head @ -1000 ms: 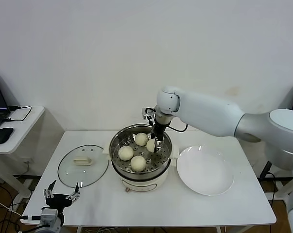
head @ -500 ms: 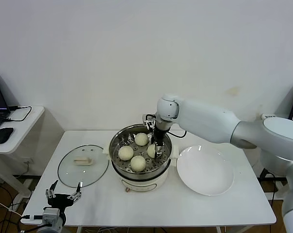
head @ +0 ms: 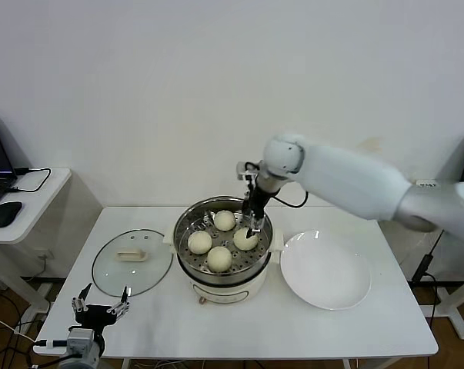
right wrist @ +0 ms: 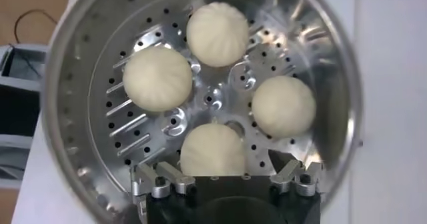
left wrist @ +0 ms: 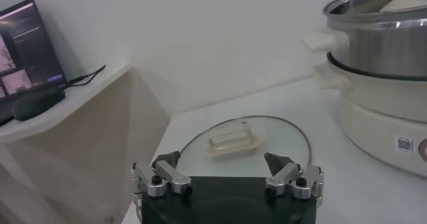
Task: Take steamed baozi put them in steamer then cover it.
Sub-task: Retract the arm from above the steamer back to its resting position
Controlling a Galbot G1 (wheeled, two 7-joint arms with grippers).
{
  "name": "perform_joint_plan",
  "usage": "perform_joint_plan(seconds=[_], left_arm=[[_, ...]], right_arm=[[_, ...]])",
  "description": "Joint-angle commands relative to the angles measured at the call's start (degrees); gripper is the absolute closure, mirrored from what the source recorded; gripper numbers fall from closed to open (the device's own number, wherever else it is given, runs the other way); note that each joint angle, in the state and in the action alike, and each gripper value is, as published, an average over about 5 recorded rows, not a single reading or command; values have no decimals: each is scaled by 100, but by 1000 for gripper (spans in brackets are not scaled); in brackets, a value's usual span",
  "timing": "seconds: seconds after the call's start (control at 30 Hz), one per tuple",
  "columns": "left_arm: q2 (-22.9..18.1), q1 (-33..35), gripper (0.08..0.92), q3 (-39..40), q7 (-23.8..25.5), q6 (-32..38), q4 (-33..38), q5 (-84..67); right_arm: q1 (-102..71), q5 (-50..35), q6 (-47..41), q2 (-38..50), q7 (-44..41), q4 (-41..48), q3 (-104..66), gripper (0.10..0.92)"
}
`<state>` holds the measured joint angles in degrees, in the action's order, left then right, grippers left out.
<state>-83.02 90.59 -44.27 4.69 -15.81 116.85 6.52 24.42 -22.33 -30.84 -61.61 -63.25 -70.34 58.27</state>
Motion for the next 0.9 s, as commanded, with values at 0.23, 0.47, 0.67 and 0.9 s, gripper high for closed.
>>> perform_joint_plan(seconds=[0.23, 0.47, 0.67, 0.9], left_arm=[[78, -275, 177, 79, -320, 596, -247, -637], [130, -607, 177, 191, -509, 674, -386, -707], [214, -775, 177, 228, -391, 479, -542, -191], [350, -899, 177, 183, -284, 819, -763, 733]], right_arm=[[-2208, -1473, 656, 2327, 4111, -2124, -3579, 203], [-5360, -1738, 1146, 2619, 5507, -2953, -6361, 203], [-7626, -1348, 1498, 1811, 5579, -3314, -8347, 203], [-9420, -1048, 2156, 667, 5414, -3645, -9724, 203]])
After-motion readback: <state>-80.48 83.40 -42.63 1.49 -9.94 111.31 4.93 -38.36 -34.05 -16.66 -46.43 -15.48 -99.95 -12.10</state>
